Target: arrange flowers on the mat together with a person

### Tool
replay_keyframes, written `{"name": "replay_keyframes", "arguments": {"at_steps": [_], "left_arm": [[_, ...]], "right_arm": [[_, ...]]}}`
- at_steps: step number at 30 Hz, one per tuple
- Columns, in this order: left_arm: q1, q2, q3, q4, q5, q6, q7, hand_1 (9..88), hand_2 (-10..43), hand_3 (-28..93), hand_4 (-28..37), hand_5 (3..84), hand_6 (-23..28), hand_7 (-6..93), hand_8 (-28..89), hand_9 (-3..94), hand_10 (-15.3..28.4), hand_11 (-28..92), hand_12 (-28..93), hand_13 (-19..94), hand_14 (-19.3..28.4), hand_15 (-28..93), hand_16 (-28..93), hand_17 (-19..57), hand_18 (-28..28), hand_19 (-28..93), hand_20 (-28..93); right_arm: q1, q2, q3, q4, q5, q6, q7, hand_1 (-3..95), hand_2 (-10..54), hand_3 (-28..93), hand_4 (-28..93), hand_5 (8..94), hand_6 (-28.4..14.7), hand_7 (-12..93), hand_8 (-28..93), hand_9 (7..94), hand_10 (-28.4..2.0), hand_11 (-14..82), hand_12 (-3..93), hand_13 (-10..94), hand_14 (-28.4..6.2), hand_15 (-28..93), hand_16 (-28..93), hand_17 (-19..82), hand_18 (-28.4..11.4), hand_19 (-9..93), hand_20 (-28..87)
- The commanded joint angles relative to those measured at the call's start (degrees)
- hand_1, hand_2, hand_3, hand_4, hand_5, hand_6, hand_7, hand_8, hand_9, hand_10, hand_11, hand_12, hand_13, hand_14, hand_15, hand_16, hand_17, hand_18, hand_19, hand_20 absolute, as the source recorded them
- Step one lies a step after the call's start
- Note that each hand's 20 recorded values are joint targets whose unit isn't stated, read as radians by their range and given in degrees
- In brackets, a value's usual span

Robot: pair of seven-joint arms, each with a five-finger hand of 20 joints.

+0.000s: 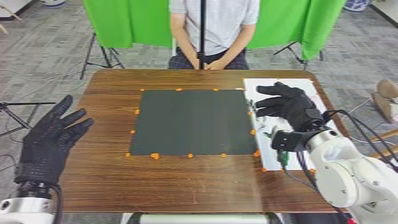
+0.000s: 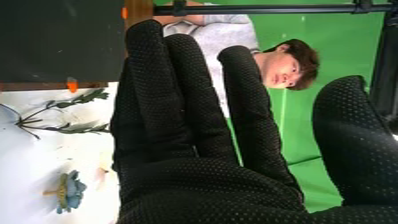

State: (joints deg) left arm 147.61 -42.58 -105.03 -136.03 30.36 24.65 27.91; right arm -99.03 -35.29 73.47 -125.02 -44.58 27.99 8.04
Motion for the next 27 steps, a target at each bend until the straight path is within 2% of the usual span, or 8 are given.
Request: {"name": "replay_keyframes", "arguments": {"at_steps": [1, 6, 7, 8, 13, 24, 25, 27], "left_arm": [[0.6, -3.12, -0.56, -1.02, 2.02, -0.48, -4.02, 21.5, 8.5, 75, -25.7, 30.6, 4.9, 9.6, -8, 29.9, 15.9, 18, 10, 22, 22.6, 42, -7, -6.4, 20.2, 39, 10], [1.0, -3.19, -0.52, -1.28, 1.85, -0.06, -4.18, 21.4, 8.5, 75, -25.7, 30.6, 5.0, 9.6, -9, 29.9, 16.0, 18, 10, 22, 22.6, 42, -7, -6.4, 20.2, 39, 10], [0.9, -3.59, -0.56, -1.35, 2.02, -0.19, -4.72, 21.4, 8.5, 75, -25.7, 30.6, 5.0, 9.6, -9, 29.9, 16.0, 18, 10, 22, 22.6, 42, -7, -6.5, 20.2, 39, 10], [1.0, -3.57, -0.5, -1.37, 1.95, -0.15, -4.3, 21.5, 8.5, 75, -25.7, 30.6, 5.0, 9.6, -9, 29.9, 16.0, 18, 10, 22, 22.6, 42, -7, -6.5, 20.2, 39, 10], [1.1, -4.19, -0.72, -1.5, 2.28, -0.38, -5.23, 21.5, 8.5, 75, -25.7, 30.6, 5.0, 9.7, -9, 30.0, 16.0, 18, 10, 22, 22.6, 42, -7, -6.5, 20.0, 39, 10], [0.9, -4.36, -0.24, -1.52, 2.12, -0.35, -5.32, 21.4, 8.5, 75, -25.7, 30.6, 5.1, 9.8, -9, 30.0, 16.0, 18, 10, 22, 22.7, 42, -7, -6.5, 20.0, 39, 10], [0.9, -4.09, -0.11, -1.47, 1.93, -0.27, -4.68, 21.4, 8.5, 75, -25.7, 30.6, 5.1, 9.8, -9, 29.9, 15.9, 18, 10, 22, 22.8, 42, -7, -6.5, 20.0, 39, 10], [0.8, -4.22, -0.09, -1.51, 2.49, -0.59, -5.21, 21.4, 8.5, 75, -25.7, 30.6, 5.1, 9.8, -9, 29.9, 15.9, 18, 10, 22, 22.8, 42, -7, -6.6, 20.0, 39, 10]], "right_arm": [[-2.0, -2.0, 1.7, -0.8, -1.8, -0.9, 2.3, 18.6, 14.0, 75, -23, 58.2, -2.2, 13, -12, 63.0, -20.8, 17.3, 13.7, 54, -20.7, 52, 8, 14, -19.5, 62, 11], [-2.5, -3.0, 2.8, -1.0, -1.2, -2.0, 3.0, 18.5, 14.0, 75, -23, 58.1, -2.2, 13, -12, 63.0, -20.8, 17.3, 13.7, 54, -20.8, 52, 8, 14, -19.5, 62, 11], [-2.8, -3.5, 3.0, -1.1, -1.4, -1.8, 3.3, 18.5, 14.1, 75, -23, 58.1, -2.2, 13, -12, 63.0, -20.8, 17.3, 13.7, 54, -20.8, 52, 8, 14, -19.5, 62, 11], [-2.4, -3.3, 2.6, -1.1, -1.6, -1.6, 3.2, 18.5, 14.1, 75, -23, 58.2, -2.2, 13, -12, 63.0, -20.8, 17.3, 13.7, 54, -20.8, 52, 8, 14, -19.5, 62, 11], [-2.6, -3.5, 2.8, -1.1, -1.8, -1.6, 3.5, 18.6, 14.1, 75, -23, 58.1, -2.2, 13, -12, 63.0, -20.8, 17.3, 13.7, 54, -20.7, 52, 8, 14, -19.5, 62, 11], [-2.5, -3.6, 3.0, -0.9, -1.7, -2.1, 3.9, 18.6, 14.1, 75, -23, 58.1, -2.2, 13, -12, 63.0, -20.8, 17.3, 13.7, 54, -20.7, 52, 8, 14, -19.6, 62, 11], [-2.2, -3.3, 2.7, -0.8, -2.0, -1.9, 3.6, 18.6, 14.1, 75, -23, 58.1, -2.2, 13, -12, 63.0, -20.8, 17.3, 13.7, 54, -20.8, 52, 8, 14, -19.6, 62, 11], [-2.6, -3.4, 2.9, -0.9, -2.4, -1.7, 4.0, 18.7, 14.1, 75, -23, 58.0, -2.2, 13, -12, 63.0, -20.8, 17.3, 13.7, 54, -20.8, 52, 8, 14, -19.6, 62, 11]]}}
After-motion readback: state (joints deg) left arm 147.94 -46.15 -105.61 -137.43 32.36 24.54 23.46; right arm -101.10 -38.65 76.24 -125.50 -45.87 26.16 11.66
